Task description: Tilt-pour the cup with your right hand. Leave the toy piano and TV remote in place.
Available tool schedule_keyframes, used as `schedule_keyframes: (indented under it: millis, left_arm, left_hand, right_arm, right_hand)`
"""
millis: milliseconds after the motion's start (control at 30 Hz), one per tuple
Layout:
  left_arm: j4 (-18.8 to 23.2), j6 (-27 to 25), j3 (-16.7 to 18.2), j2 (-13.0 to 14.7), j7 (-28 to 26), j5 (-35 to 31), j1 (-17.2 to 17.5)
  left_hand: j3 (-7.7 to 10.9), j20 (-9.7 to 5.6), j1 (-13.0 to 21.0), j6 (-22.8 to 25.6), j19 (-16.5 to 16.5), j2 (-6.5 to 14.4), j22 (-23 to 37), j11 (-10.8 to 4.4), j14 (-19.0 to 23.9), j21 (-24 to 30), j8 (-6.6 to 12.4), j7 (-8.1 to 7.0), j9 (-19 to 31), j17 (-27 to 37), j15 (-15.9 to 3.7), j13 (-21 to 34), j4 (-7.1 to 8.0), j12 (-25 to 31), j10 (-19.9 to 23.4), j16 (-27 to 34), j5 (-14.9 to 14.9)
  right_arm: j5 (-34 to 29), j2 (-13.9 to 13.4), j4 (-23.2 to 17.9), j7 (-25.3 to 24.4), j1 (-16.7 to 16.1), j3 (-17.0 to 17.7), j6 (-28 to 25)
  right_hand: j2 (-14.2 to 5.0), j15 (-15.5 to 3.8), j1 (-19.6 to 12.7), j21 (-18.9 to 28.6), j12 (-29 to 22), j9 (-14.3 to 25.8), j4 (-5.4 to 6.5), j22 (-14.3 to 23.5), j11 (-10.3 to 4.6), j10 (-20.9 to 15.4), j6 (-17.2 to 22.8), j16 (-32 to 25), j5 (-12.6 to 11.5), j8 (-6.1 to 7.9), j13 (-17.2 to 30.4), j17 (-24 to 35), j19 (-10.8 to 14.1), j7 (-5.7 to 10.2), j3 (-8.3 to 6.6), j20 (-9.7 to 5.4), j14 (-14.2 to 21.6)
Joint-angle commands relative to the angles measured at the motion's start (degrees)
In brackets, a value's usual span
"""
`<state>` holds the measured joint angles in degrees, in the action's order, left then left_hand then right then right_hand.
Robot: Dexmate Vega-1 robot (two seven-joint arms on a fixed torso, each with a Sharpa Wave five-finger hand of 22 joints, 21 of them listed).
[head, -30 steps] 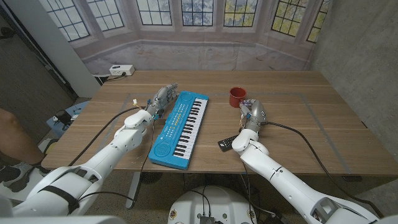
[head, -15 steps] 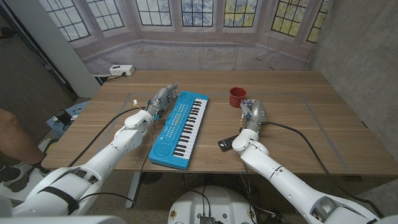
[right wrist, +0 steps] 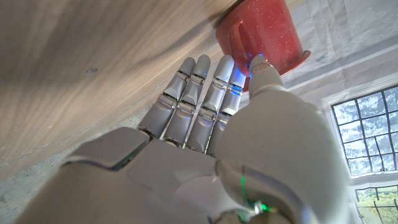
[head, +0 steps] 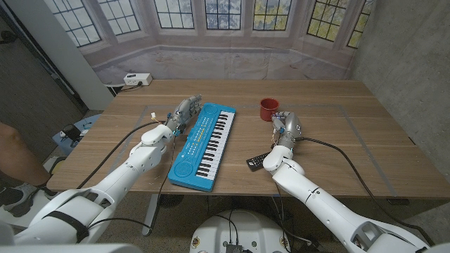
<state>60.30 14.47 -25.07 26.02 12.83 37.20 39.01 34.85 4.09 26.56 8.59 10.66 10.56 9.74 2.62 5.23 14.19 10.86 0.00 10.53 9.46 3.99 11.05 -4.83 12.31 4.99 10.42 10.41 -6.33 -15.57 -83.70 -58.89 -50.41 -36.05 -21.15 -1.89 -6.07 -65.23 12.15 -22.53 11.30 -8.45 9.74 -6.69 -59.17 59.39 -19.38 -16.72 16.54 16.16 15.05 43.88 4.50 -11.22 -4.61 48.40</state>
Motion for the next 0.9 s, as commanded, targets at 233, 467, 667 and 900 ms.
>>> schedule_keyframes:
  millis: [233,467,667,900]
  left_arm:
    - [0.1,-0.2,-0.2,-0.1,-0.1,-0.1,0.1]
    - [-0.1,-0.2,-0.3,-0.2,0.0,-0.2,0.0]
    - [-0.3,-0.2,-0.4,-0.3,0.1,-0.2,-0.2]
    - [-0.3,0.0,-0.4,-0.4,0.0,-0.3,-0.1]
  left_hand:
    - [-0.03,0.28,0.8,0.2,0.5,0.1,0.3,0.17,0.7,-0.3,-0.1,-0.37,0.2,0.3,-0.08,0.2,-0.1,0.5,0.8,0.3,0.6]
    - [0.0,0.3,0.8,0.2,0.6,0.0,0.3,0.2,0.9,-0.4,-0.11,-0.4,0.2,0.3,0.02,0.2,-0.04,0.5,1.0,0.3,0.6]
    - [0.07,0.36,0.8,0.2,0.7,0.0,0.3,0.23,1.1,-0.4,-0.08,-0.44,0.2,0.3,0.04,0.2,0.0,0.6,1.2,0.3,0.6]
    - [0.15,0.43,0.8,0.2,0.8,0.0,0.3,0.16,1.2,-0.5,-0.07,-0.44,0.2,0.3,0.02,0.3,0.04,0.6,1.3,0.3,0.7]
  right_arm:
    - [-0.6,-0.6,-0.9,-0.4,-0.5,0.4,0.5]
    - [-1.0,-1.0,-1.6,-0.4,-0.7,0.5,0.7]
    - [-1.3,-1.2,-1.9,-0.5,-0.8,0.7,0.7]
    - [-1.6,-1.2,-2.1,-0.9,-1.0,0.9,1.2]
  right_hand:
    - [-0.09,-6.72,-1.0,0.4,-0.7,0.4,-0.37,0.2,-0.03,-1.1,1.1,-0.7,0.4,0.47,0.2,0.2,0.8,0.04,-0.12,-3.69,1.4]
    - [-0.2,-6.68,-1.1,0.4,-0.7,0.4,-0.33,0.3,-0.03,-1.3,1.2,-0.6,0.6,0.45,0.2,0.1,0.9,0.0,-0.07,-3.77,1.5]
    - [-0.27,-6.68,-1.2,0.4,-0.8,0.5,-0.3,0.3,-0.06,-1.4,1.3,-0.5,0.7,0.44,0.3,0.1,1.0,0.02,-0.04,-3.79,1.6]
    - [-0.34,-6.67,-1.3,0.4,-0.8,0.5,-0.24,0.3,-0.03,-1.4,1.5,-0.5,0.8,0.45,0.3,0.1,1.0,0.05,0.05,-3.91,1.8]
